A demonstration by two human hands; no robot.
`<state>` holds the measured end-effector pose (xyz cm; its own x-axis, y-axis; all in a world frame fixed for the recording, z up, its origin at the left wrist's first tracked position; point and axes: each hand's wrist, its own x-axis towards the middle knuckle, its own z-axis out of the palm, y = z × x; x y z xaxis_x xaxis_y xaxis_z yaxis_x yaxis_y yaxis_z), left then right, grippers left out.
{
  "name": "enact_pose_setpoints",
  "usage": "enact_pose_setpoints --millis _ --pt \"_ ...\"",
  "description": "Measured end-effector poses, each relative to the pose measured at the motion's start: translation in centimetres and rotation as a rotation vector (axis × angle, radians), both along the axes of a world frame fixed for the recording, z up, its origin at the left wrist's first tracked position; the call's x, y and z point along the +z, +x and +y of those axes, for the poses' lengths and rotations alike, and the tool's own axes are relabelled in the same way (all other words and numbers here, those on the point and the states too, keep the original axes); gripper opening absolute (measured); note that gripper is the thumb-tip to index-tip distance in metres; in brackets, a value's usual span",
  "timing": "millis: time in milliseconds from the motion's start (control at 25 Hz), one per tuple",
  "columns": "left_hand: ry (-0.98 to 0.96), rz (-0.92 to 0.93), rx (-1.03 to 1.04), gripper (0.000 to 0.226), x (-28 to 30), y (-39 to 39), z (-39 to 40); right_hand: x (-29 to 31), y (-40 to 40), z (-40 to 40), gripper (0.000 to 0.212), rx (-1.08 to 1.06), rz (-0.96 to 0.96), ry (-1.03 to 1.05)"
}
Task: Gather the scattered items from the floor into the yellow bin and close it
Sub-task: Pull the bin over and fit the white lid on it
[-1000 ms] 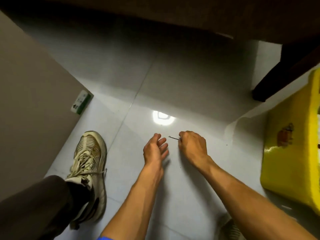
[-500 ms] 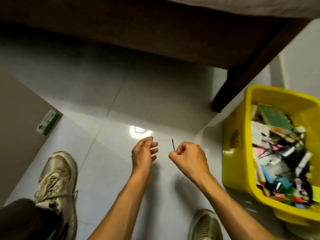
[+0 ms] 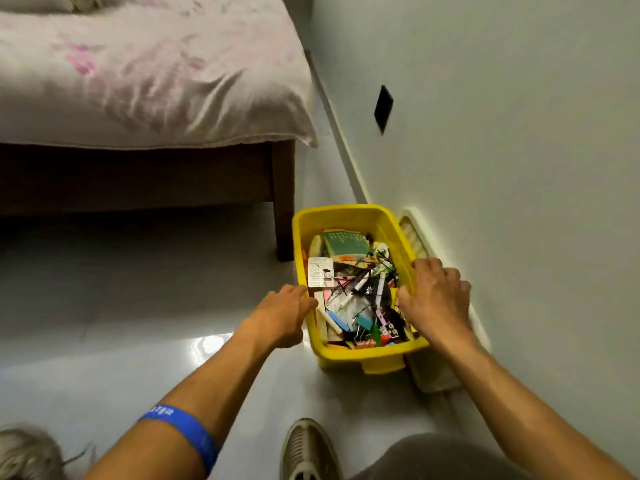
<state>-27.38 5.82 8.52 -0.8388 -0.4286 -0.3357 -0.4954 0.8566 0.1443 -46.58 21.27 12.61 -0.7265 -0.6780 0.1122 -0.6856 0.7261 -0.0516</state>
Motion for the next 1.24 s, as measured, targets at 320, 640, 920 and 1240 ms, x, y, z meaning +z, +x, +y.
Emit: enact_pose_setpoints --millis 320,640,920,1240 --pt "-0.217 -0.077 -0.364 0.062 -1.6 -0.9 -0.9 -1.3 -2.9 1.5 0.040 -0.238 -0.119 0.041" --pt "-0.143 0.003 -0.466 0.049 -3.5 2.8 2.2 -2.6 -2.4 3.0 0.053 -0.062 -0.034 0.200" --pt "-0.151 0.003 -0.215 0.039 -3.6 7.6 8.8 0.6 2.0 2.6 0.049 0.268 -0.016 -0.036" --pt "-0.149 -0.034 0.333 0.033 -2.3 11.0 6.4 15.0 7.2 -2.2 0.047 0.793 0.321 -0.282"
